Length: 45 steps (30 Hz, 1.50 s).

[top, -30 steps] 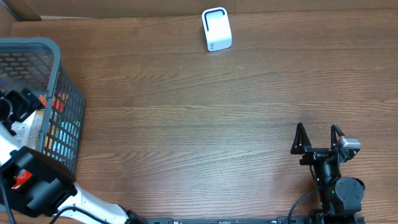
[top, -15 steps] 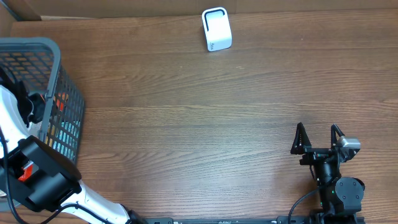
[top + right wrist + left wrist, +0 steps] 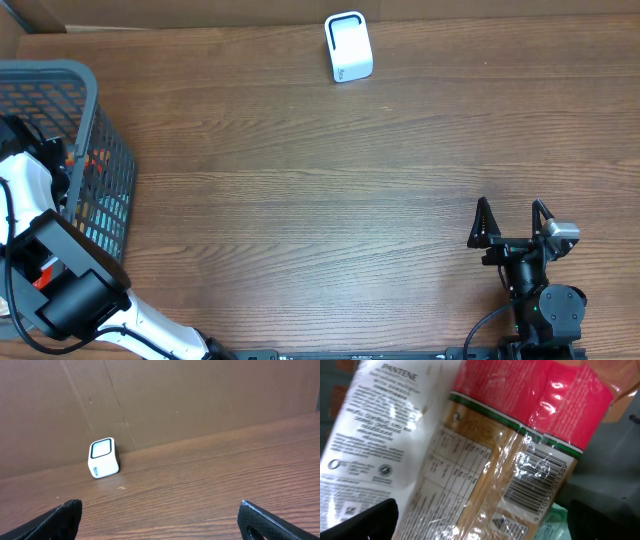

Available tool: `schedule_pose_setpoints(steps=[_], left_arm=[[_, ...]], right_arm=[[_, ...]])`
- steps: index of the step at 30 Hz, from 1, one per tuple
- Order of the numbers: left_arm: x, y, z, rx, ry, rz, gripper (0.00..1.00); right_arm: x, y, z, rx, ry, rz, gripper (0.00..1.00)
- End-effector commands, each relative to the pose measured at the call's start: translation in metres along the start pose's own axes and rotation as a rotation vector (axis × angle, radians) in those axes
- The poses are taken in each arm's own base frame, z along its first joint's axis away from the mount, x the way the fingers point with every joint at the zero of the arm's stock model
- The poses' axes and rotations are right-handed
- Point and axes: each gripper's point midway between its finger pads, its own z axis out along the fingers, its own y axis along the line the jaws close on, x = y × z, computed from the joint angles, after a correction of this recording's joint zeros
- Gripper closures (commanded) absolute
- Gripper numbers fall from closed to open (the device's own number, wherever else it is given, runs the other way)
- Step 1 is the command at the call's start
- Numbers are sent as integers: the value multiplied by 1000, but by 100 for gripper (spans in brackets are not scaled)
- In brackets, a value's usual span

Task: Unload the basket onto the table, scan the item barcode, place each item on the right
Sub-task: 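Grasp the red-and-clear spaghetti pack with the left gripper and lift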

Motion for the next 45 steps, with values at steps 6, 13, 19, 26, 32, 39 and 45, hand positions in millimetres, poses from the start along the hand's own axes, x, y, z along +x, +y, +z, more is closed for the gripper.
schedule_pose_setpoints(steps=[6,13,19,26,32,39,45], left_arm=[[-1,-5,8,29,-14,56,0],[8,-8,31,47,33,51,0],[4,-7,29,43,21,-15,24],[-5,-2,16,39,12,-112,96],[-16,6,-10,45,16,-189,96],[-51,14,-75,115,-74,-197,96],[-74,16,-138,187,-179,-200,96]], right_arm=[[1,-2,0,8,-7,-1,0],[1,-2,0,8,-7,-1,0],[1,-2,0,8,-7,-1,0],[1,-2,0,8,-7,-1,0],[1,-2,0,8,-7,-1,0],[1,-2,0,8,-7,-1,0],[1,-2,0,8,-7,-1,0]])
